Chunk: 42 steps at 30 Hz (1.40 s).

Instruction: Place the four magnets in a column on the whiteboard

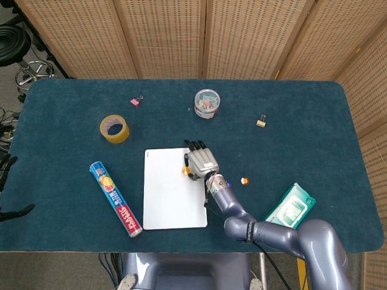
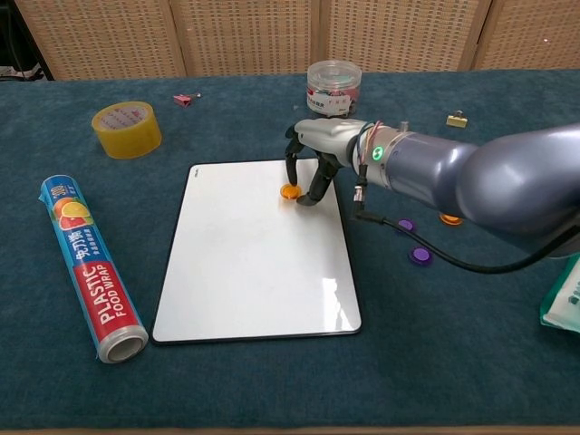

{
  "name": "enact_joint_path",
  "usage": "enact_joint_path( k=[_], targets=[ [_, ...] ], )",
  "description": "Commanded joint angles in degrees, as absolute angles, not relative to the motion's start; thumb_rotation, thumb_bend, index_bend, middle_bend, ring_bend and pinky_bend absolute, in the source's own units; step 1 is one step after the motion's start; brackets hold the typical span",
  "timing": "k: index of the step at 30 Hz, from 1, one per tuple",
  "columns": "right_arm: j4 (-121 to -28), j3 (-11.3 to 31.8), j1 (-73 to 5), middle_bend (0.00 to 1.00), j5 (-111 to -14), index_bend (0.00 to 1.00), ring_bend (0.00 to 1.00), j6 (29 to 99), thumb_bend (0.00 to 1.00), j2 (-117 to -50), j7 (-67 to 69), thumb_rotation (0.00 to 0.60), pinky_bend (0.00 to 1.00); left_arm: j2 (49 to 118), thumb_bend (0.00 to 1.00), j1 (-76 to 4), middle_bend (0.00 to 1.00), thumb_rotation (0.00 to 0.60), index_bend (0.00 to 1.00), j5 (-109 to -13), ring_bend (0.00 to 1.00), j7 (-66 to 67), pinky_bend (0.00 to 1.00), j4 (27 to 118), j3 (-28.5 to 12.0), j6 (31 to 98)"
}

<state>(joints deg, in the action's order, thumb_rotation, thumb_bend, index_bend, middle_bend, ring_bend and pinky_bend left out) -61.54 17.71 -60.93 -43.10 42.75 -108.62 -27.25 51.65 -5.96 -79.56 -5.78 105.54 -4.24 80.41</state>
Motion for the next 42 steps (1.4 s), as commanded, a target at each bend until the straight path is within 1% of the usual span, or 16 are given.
enact_joint_path(
  k=[1, 4, 8, 13, 16, 18, 20, 22, 25, 29, 33, 37, 42],
  targets=[
    [-61.7, 17.5, -60.8, 0.00, -43.1, 0.46, 0.00, 42.6, 0.38, -108.4, -27.1, 0.600, 0.00, 51.6, 0.00, -6.0, 0.00, 0.600, 0.00, -79.6, 0.00, -5.8, 0.00, 105.5, -4.2, 80.4],
    [-62.5, 17.5, -60.6, 0.00, -42.6, 0.40, 0.00, 41.9, 0.38, -107.6, -26.6, 0.600, 0.00, 51.7, 0.00, -6.0, 0.00, 0.600, 0.00, -79.7, 0.00, -5.7, 0.00, 105.6, -4.2, 80.5],
    [-63.9, 17.1, -60.5, 0.00, -41.4, 0.37, 0.00, 41.2, 0.38, -106.3, -27.0, 0.600, 0.00, 51.6, 0.00, -5.9, 0.00, 0.600, 0.00, -80.0, 0.00, -5.6, 0.00, 105.7, -4.0, 80.5],
    [-66.0, 16.7, -60.1, 0.00, -41.5, 0.38, 0.00, 42.1, 0.38, -104.9, -26.9, 0.600, 0.00, 51.7, 0.00, -5.8, 0.00, 0.600, 0.00, -80.3, 0.00, -5.5, 0.00, 105.8, -3.9, 80.8],
    [-68.8, 16.3, -59.3, 0.00, -42.6, 0.38, 0.00, 43.8, 0.38, -103.0, -26.8, 0.600, 0.00, 51.7, 0.00, -5.8, 0.00, 0.600, 0.00, -80.4, 0.00, -5.5, 0.00, 105.7, -3.9, 80.9],
    [-73.0, 14.3, -57.0, 0.00, -44.8, 0.37, 0.00, 46.8, 0.38, -99.0, -27.7, 0.600, 0.00, 51.8, 0.00, -5.9, 0.00, 0.600, 0.00, -80.5, 0.00, -5.3, 0.00, 105.7, -3.8, 80.7],
    [-77.2, 12.6, -54.9, 0.00, -45.9, 0.36, 0.00, 48.3, 0.38, -95.3, -28.0, 0.600, 0.00, 51.9, 0.00, -6.0, 0.00, 0.600, 0.00, -80.6, 0.00, -4.9, 0.00, 105.7, -3.7, 80.6],
    [-79.3, 11.5, -53.8, 0.00, -46.4, 0.35, 0.00, 48.9, 0.38, -93.3, -28.1, 0.600, 0.00, 52.0, 0.00, -6.0, 0.00, 0.600, 0.00, -80.7, 0.00, -4.7, 0.00, 105.8, -3.7, 80.6],
    [-83.2, 8.6, -51.0, 0.00, -48.1, 0.32, 0.00, 49.9, 0.39, -88.8, -27.9, 0.600, 0.00, 52.1, 0.00, -6.0, 0.00, 0.600, 0.00, -81.0, 0.00, -4.0, 0.00, 106.0, -3.5, 80.7],
    [-86.0, 5.8, -48.4, 0.00, -51.4, 0.27, 0.00, 50.5, 0.40, -85.2, -26.4, 0.600, 0.00, 52.4, 0.00, -6.0, 0.00, 0.600, 0.00, -81.0, 0.00, -3.4, 0.00, 106.2, -3.4, 80.8],
    [-86.0, 3.9, -46.4, 0.00, -55.5, 0.26, 0.00, 51.6, 0.39, -84.3, -24.5, 0.600, 0.00, 52.7, 0.00, -6.0, 0.00, 0.600, 0.00, -81.0, 0.00, -2.5, 0.00, 106.2, -3.4, 80.9],
    [-84.0, 3.5, -45.5, 0.00, -57.5, 0.28, 0.00, 51.5, 0.39, -85.1, -22.6, 0.600, 0.00, 52.9, 0.00, -6.1, 0.00, 0.600, 0.00, -81.2, 0.00, -1.9, 0.00, 106.4, -3.2, 80.8],
    [-80.8, 3.3, -45.0, 0.00, -57.9, 0.30, 0.00, 50.6, 0.39, -86.4, -21.8, 0.600, 0.00, 53.0, 0.00, -5.9, 0.00, 0.600, 0.00, -81.3, 0.00, -1.8, 0.00, 106.4, -3.2, 81.2]
  ],
)
